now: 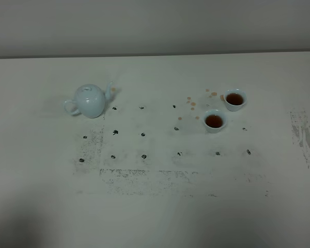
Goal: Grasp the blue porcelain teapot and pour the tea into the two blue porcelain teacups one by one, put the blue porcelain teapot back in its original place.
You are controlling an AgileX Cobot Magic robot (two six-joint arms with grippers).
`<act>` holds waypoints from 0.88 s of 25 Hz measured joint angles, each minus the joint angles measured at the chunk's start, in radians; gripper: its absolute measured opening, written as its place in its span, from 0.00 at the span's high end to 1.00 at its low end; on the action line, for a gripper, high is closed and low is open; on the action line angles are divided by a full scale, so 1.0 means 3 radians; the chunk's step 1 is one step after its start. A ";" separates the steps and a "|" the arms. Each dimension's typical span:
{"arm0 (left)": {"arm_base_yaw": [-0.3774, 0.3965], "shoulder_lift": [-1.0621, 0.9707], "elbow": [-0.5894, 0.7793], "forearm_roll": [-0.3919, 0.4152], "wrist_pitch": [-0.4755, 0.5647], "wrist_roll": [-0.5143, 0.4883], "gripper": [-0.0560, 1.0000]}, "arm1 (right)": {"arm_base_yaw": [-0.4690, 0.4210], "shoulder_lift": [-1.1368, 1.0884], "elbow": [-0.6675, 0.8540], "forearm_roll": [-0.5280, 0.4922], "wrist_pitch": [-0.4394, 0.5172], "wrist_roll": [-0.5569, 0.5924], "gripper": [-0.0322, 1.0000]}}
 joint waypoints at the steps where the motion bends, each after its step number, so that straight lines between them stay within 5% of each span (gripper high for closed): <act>1: -0.0072 -0.0148 0.0000 0.0000 0.0000 0.0000 0.88 | 0.0000 0.0000 0.0000 0.0000 0.0000 0.0000 0.50; 7: -0.0406 -0.0474 0.0000 -0.0004 0.0010 0.0000 0.88 | 0.0000 0.0000 0.0000 0.0000 0.0000 0.0000 0.50; 18: -0.0660 -0.0474 0.0000 0.0000 0.0008 0.0000 0.88 | 0.0000 0.0000 0.0000 0.0000 0.0000 0.0000 0.50; 22: -0.0574 -0.0474 0.0000 0.0000 0.0008 0.0000 0.88 | 0.0000 0.0000 0.0000 0.0000 0.0000 0.0000 0.50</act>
